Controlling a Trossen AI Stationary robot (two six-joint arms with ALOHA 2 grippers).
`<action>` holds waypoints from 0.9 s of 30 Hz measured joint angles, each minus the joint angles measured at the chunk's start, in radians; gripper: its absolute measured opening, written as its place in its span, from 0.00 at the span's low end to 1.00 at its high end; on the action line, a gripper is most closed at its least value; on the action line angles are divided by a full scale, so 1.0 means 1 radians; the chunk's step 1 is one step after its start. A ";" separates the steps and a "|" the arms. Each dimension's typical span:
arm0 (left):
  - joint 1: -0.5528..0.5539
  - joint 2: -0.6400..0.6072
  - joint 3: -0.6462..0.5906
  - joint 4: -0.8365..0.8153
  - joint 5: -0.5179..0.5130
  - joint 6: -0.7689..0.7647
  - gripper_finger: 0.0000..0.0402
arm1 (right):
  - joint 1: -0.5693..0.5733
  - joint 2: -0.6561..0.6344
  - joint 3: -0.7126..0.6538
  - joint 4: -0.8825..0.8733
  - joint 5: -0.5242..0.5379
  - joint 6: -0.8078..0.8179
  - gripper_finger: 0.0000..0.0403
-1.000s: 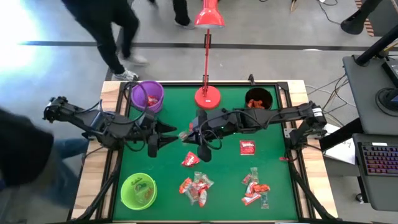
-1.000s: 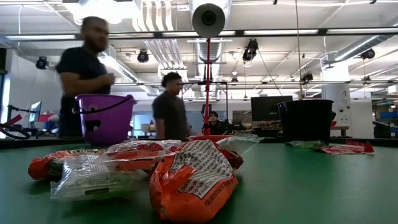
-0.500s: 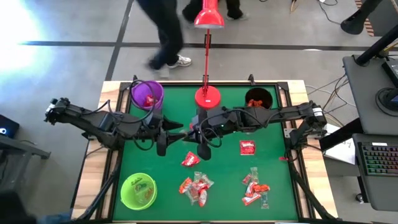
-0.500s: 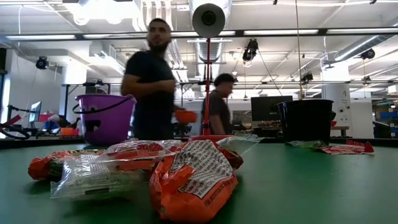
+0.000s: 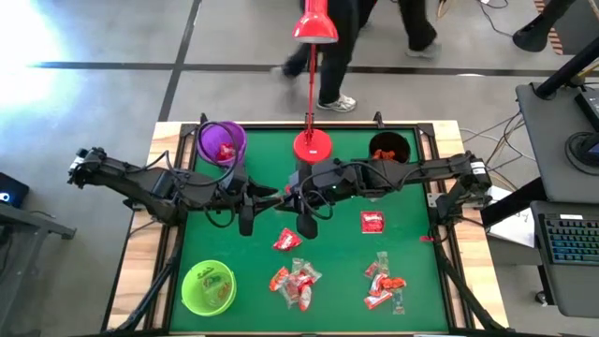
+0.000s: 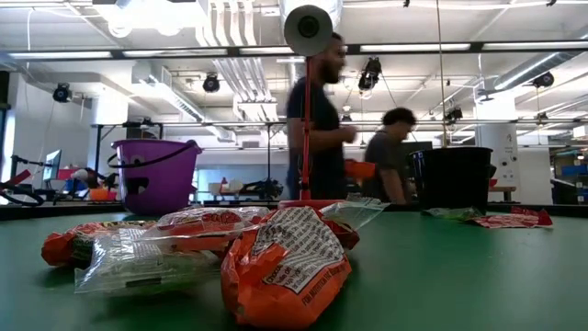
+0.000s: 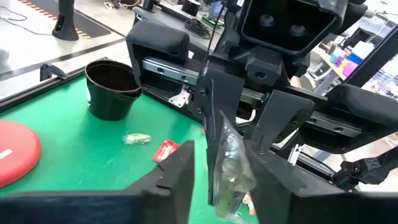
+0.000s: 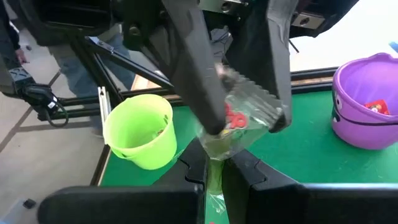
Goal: Sort candy
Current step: Put the green gummy into the light green bucket
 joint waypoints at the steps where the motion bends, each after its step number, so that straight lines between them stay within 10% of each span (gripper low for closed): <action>1: 0.000 -0.002 0.000 0.000 0.000 0.001 0.24 | 0.000 0.000 0.000 0.002 0.000 0.002 0.04; 8: 0.001 -0.005 0.000 0.005 0.002 0.031 0.03 | -0.001 -0.001 0.000 0.002 0.003 0.011 0.10; 18: 0.002 -0.009 0.000 -0.028 0.010 0.049 0.00 | -0.011 -0.004 0.000 -0.012 0.008 0.013 0.30; 27: -0.010 -0.031 0.000 -0.188 0.299 -0.127 0.00 | -0.019 -0.042 0.000 -0.233 0.010 0.011 0.38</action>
